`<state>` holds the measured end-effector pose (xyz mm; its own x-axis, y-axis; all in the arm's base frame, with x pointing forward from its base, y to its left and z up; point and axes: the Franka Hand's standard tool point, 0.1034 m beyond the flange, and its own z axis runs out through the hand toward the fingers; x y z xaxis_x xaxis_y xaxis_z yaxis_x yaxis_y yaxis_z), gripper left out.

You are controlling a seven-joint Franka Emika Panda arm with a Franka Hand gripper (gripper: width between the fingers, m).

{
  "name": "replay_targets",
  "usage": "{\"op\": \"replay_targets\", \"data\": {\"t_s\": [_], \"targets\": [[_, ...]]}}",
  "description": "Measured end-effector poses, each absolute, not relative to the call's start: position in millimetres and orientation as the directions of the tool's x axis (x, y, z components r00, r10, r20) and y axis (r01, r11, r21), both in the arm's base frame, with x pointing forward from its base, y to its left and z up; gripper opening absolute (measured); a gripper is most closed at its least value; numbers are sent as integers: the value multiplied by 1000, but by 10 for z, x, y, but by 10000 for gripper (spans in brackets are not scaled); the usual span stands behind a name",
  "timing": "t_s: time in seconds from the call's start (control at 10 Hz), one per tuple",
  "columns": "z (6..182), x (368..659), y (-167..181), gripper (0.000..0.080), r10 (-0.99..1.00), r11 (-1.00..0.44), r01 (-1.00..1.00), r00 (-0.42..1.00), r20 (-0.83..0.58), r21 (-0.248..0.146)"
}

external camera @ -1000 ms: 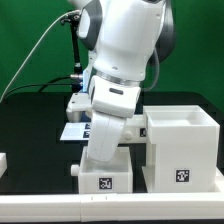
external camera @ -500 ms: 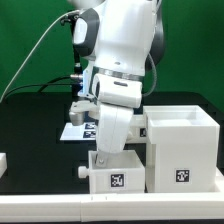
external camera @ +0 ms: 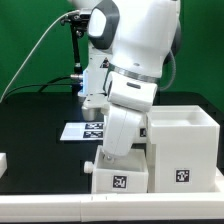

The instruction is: Assemble drawer

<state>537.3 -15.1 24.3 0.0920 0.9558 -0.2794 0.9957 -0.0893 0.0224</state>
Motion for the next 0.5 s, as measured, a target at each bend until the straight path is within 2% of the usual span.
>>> {"op": "replay_targets", "data": {"t_s": [0.5], "targets": [[257,5365,-223,41,958,-55,998,54,-283,3]]}}
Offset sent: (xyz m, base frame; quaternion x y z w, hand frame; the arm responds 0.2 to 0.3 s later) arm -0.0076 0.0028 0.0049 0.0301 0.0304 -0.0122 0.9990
